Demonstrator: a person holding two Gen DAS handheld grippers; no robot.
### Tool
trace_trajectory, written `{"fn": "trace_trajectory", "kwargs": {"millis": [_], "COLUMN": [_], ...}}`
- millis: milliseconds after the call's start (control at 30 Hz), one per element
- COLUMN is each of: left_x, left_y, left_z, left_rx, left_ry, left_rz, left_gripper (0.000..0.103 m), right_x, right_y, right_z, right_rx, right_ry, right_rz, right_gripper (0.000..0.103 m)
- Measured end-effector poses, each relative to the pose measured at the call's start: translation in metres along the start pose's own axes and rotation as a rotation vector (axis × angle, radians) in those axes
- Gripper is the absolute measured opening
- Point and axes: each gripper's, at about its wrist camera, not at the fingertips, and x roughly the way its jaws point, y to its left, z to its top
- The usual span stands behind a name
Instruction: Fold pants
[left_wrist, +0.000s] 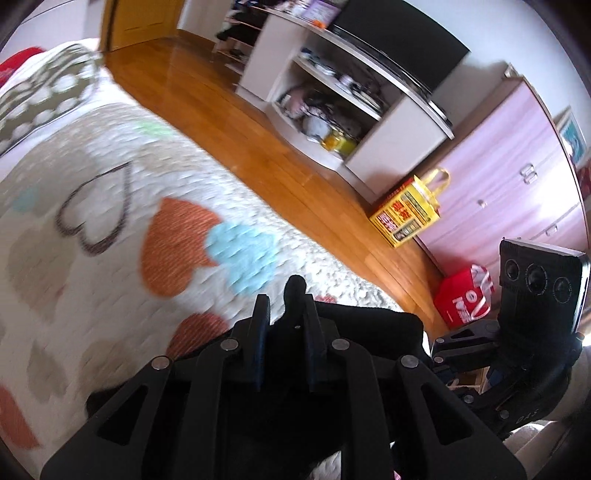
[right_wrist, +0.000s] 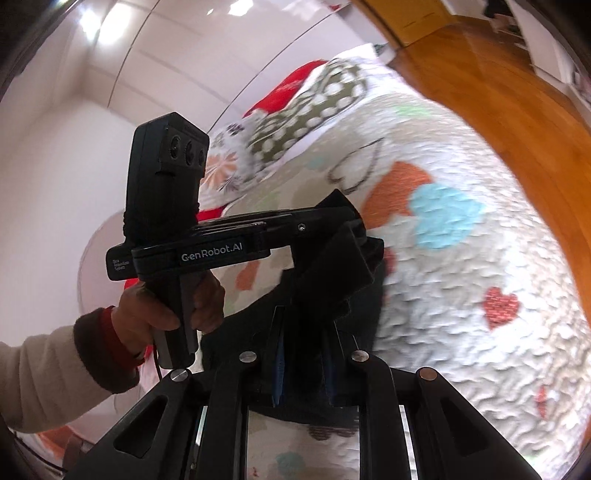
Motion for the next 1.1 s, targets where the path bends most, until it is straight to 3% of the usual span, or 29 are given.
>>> {"fn": "trace_trajectory", "kwargs": {"millis": [267,467,567,600,633,767,900,967,1100], "left_x": [-0.041,-0.045,-0.052,-0.056,-0.059,-0.076,-0.090,-0.098,-0.106], "left_y": [0.048,0.078,0.090,0.092,0.095,0.101,0.102,0.100,0.090], "left_z": [-0.060,-0.108,-0.128,-0.134,-0.139,-0.157,-0.170,-0.175,-0.179], "left_rx": [-0.154,-0.282,-0.350,-0.373,-0.393,-0.457,-0.516,-0.542,-0.550], "left_ry": [-0.032,-0.010,-0.020,-0.028,-0.036,-0.076,-0.122,-0.149,-0.185], "left_rz": [0.058,0.118,0.151,0.154,0.159,0.180,0.196,0.193,0.194], "left_gripper": [0.014,0.014,0.017,0.018,0.018,0.019,0.025,0.027,0.040], "right_x": [0.056,0.111,0.136,0.140,0.141,0.132,0.122,0.112,0.106], "right_y": [0.041,0.045,0.047,0.048,0.051,0.080,0.088,0.080,0.057], "right_z": [-0.030,-0.054,-0.063,-0.067,-0.068,-0.074,-0.076,-0.070,-0.048], "right_rx": [-0.088,-0.154,-0.220,-0.229,-0.230,-0.313,-0.350,-0.314,-0.214], "right_ry": [0.137,0.256,0.305,0.318,0.324,0.313,0.351,0.334,0.281], "right_rz": [0.044,-0.037,-0.125,-0.139,-0.139,-0.048,-0.025,-0.039,-0.072], "right_gripper": [0.016,0.016,0.022,0.031,0.043,0.059,0.060,0.060,0.061]}}
